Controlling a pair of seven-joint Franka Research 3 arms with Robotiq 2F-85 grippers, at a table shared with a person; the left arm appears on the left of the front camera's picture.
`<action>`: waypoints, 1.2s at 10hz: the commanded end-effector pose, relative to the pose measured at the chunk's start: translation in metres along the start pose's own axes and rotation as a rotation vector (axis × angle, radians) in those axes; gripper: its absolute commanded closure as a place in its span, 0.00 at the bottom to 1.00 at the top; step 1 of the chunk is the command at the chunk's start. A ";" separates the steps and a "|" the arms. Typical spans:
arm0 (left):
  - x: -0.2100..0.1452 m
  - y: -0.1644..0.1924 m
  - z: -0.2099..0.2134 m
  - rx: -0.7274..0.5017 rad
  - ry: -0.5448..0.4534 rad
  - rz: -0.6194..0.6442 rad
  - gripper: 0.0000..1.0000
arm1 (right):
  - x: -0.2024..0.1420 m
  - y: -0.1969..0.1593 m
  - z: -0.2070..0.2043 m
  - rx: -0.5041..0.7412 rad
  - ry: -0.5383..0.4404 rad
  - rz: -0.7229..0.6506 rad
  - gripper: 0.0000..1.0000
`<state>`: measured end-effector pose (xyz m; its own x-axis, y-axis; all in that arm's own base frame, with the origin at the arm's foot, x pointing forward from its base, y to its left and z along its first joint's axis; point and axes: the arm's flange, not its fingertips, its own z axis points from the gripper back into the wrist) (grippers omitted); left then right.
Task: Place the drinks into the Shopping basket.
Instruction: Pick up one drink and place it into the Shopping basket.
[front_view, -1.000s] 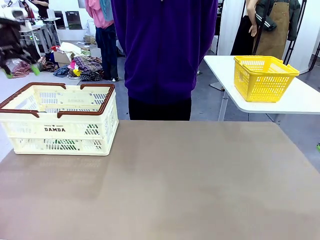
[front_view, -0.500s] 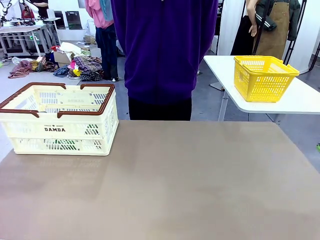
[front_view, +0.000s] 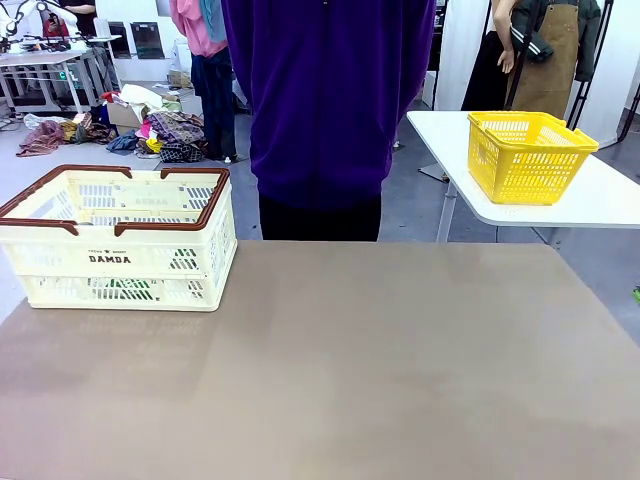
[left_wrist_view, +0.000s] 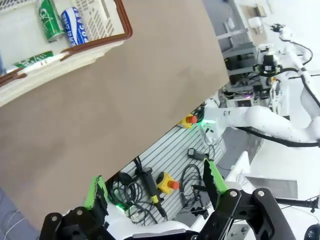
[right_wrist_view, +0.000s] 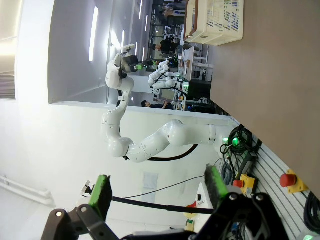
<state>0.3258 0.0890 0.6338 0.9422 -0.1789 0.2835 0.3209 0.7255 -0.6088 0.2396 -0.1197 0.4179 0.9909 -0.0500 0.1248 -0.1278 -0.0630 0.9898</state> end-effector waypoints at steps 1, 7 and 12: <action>0.000 0.004 0.006 0.029 0.016 0.014 0.00 | 0.002 0.003 0.000 0.016 -0.005 0.016 0.00; 0.003 0.004 0.006 0.030 0.009 0.010 0.00 | 0.002 0.003 0.000 0.016 -0.005 0.016 0.00; -0.042 0.130 -0.042 -0.616 -0.183 -0.201 0.00 | 0.002 0.003 0.000 0.016 -0.005 0.016 0.00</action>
<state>0.3328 0.1503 0.5203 0.8406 -0.1334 0.5249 0.5401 0.2788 -0.7941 0.2396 -0.1198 0.4179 0.9909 -0.0503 0.1249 -0.1280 -0.0629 0.9898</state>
